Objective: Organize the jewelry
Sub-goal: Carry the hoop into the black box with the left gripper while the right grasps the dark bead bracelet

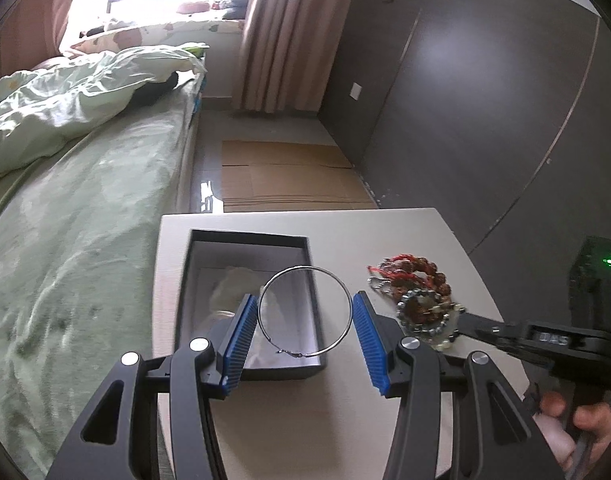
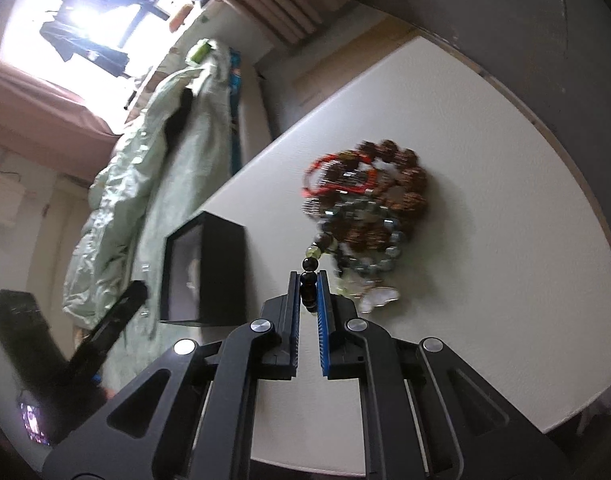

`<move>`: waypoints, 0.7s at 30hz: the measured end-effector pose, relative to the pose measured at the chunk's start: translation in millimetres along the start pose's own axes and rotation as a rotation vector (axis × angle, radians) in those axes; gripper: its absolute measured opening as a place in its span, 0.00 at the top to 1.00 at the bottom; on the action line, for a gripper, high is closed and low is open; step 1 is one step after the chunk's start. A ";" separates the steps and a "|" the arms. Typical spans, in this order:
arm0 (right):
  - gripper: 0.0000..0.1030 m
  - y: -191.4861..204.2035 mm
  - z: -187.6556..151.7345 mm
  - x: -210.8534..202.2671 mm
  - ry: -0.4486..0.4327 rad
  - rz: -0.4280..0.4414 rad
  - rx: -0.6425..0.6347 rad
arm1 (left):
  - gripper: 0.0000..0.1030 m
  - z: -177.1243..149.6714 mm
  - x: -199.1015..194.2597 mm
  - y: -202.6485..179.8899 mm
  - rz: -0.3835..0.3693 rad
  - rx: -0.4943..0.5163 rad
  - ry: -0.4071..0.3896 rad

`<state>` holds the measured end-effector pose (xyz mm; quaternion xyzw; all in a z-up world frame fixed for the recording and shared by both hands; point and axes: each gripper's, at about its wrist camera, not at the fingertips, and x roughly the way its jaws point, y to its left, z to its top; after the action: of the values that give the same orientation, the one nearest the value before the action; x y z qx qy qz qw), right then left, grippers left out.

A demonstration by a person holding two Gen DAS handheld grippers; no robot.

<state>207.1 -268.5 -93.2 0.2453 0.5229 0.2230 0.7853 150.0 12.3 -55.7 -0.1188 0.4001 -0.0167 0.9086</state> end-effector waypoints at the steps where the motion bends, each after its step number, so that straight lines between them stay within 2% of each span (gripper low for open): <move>1: 0.91 4.4 -1.2 -3.0 -0.011 0.017 -0.008 | 0.54 0.2 -0.2 3.0 0.004 -0.005 0.000; 13: 0.91 56.3 -7.5 -16.8 -0.087 0.167 -0.106 | 0.52 5.2 10.7 38.6 0.036 -0.083 0.032; 14: 0.91 60.1 -8.4 -14.9 -0.088 0.172 -0.111 | 0.50 5.4 11.5 41.0 0.035 -0.091 0.034; 16: 0.91 66.3 -7.8 -10.2 -0.086 0.184 -0.112 | 0.34 7.4 11.7 45.8 0.040 -0.106 0.027; 18: 0.91 72.0 -7.4 -4.5 -0.083 0.192 -0.114 | 0.26 10.4 8.2 47.6 0.046 -0.106 0.007; 21: 0.91 78.6 -6.6 2.4 -0.078 0.208 -0.119 | 0.23 15.2 5.0 51.5 0.041 -0.115 -0.004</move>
<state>194.5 -204.8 -48.5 0.2596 0.4495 0.3241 0.7909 161.2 64.8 -61.2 -0.1625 0.4009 0.0249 0.9012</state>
